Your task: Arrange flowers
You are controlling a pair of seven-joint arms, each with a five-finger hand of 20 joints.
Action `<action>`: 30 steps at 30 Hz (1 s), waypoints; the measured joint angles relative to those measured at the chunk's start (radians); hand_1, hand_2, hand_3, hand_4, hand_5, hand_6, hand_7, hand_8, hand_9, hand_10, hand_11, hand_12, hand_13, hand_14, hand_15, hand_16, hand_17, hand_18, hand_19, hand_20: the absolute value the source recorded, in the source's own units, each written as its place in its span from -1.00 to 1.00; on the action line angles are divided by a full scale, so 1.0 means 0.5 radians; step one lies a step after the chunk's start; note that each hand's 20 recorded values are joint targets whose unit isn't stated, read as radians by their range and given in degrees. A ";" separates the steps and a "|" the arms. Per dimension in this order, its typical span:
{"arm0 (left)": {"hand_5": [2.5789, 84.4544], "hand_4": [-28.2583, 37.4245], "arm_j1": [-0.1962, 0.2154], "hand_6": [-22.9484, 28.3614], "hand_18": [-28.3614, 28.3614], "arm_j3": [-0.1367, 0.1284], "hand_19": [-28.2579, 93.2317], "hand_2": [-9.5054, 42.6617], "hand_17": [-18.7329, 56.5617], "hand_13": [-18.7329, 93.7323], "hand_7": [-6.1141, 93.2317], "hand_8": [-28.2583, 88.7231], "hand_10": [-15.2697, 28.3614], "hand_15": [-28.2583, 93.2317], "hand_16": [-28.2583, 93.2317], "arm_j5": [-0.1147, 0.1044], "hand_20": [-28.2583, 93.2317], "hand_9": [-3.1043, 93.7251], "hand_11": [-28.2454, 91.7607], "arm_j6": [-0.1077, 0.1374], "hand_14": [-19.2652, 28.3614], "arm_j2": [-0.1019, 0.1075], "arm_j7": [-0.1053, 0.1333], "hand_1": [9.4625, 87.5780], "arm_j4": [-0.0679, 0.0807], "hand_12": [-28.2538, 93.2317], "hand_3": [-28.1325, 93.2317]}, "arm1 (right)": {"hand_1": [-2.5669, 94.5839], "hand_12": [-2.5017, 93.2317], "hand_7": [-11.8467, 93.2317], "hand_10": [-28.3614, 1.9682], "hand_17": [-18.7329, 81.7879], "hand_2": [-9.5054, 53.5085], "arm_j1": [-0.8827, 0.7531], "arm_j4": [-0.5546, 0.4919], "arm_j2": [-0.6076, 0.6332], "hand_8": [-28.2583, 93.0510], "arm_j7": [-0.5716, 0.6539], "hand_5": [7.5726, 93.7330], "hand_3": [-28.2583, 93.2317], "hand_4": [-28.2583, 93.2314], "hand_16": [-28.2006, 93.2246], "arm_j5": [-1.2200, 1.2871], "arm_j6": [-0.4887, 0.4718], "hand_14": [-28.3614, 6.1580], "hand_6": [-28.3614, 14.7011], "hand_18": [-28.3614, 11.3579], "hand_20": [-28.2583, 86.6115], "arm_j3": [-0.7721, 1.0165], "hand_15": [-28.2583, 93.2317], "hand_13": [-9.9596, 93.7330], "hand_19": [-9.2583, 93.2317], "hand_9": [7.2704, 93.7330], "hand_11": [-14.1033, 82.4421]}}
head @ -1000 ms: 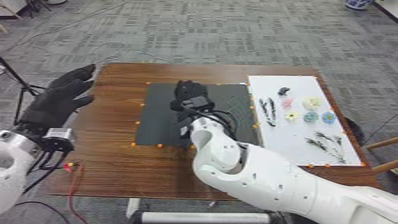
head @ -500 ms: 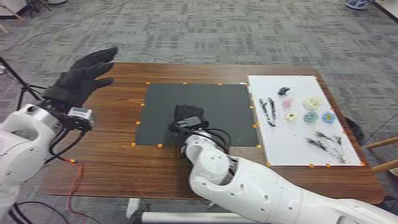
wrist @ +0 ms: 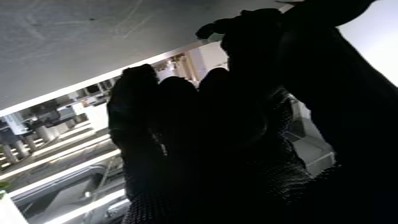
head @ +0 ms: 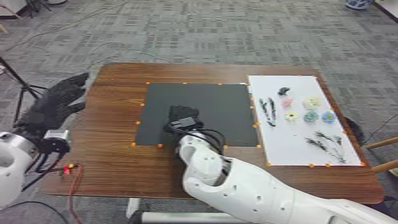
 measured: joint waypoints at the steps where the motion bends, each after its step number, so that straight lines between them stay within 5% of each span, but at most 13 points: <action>1: -0.69 -1.00 0.017 -0.13 0.55 -0.003 -0.03 -1.00 -0.95 -0.67 -0.47 -0.70 -0.10 -0.20 -0.51 -0.003 -0.38 -0.74 -0.42 0.011 0.10 -0.002 -0.001 -0.52 0.012 -0.16 0.49 | -0.14 0.35 0.34 0.17 -0.02 -1.00 0.003 0.001 -0.003 -0.09 0.006 0.62 0.89 -0.81 0.16 -0.002 0.000 -0.07 0.23 -0.74 0.29 -0.005 0.85 0.56 0.82 0.71 0.70; 6: -0.69 -1.00 0.006 -0.13 0.55 -0.004 -0.03 -1.00 -0.95 -0.67 -0.47 -0.70 -0.09 -0.20 -0.51 -0.004 -0.37 -0.75 -0.43 0.029 0.10 -0.005 -0.003 -0.52 0.048 -0.16 0.49 | -0.14 0.35 0.34 0.17 -0.02 -1.00 0.017 0.012 -0.017 -0.09 0.032 0.62 0.89 -0.81 0.16 -0.019 -0.019 -0.07 0.23 -0.74 0.29 -0.027 0.85 0.56 0.82 0.71 0.70; 13: -0.70 -1.00 -0.086 -0.12 0.55 0.014 -0.03 -1.00 -0.95 -0.67 -0.47 -0.70 -0.08 -0.20 -0.51 0.000 -0.37 -0.75 -0.43 0.007 0.10 -0.004 0.012 -0.52 0.039 -0.16 0.49 | -0.13 0.35 0.33 0.18 -0.02 -1.00 0.049 0.039 -0.038 -0.09 0.030 0.62 0.88 -0.83 0.16 -0.089 -0.028 -0.05 0.24 -0.74 0.29 -0.087 0.85 0.57 0.83 0.71 0.69; 23: -0.69 -1.00 -0.186 -0.11 0.59 0.105 -0.02 -1.00 -0.96 -0.67 -0.49 -0.69 -0.05 -0.19 -0.51 0.000 -0.37 -0.75 -0.43 -0.036 0.11 0.009 0.028 -0.54 0.035 -0.16 0.50 | -0.13 0.36 0.33 0.19 -0.02 -1.00 0.065 0.097 -0.084 -0.10 0.030 0.61 0.88 -0.83 0.16 -0.163 0.050 -0.04 0.24 -0.74 0.29 -0.133 0.84 0.57 0.83 0.72 0.69; 26: -0.69 -1.00 -0.316 -0.10 0.60 0.248 -0.01 -1.00 -0.97 -0.67 -0.50 -0.69 -0.03 -0.19 -0.51 0.000 -0.37 -0.75 -0.43 -0.037 0.12 0.054 0.023 -0.57 0.078 -0.16 0.52 | -0.13 0.36 0.33 0.20 -0.02 -1.00 0.068 0.095 -0.083 -0.10 0.037 0.61 0.88 -0.83 0.16 -0.137 0.052 -0.05 0.24 -0.74 0.29 -0.131 0.84 0.56 0.83 0.70 0.69; 30: -0.69 -1.00 -0.632 -0.09 0.61 0.588 0.00 -1.00 -0.98 -0.67 -0.50 -0.68 -0.02 -0.19 -0.52 -0.005 -0.37 -0.75 -0.42 -0.033 0.13 0.139 0.010 -0.57 0.182 -0.15 0.53 | -0.13 0.35 0.33 0.19 -0.02 -1.00 0.093 0.093 -0.076 -0.10 0.040 0.61 0.87 -0.83 0.17 -0.090 0.051 -0.05 0.24 -0.73 0.29 -0.152 0.84 0.56 0.82 0.70 0.69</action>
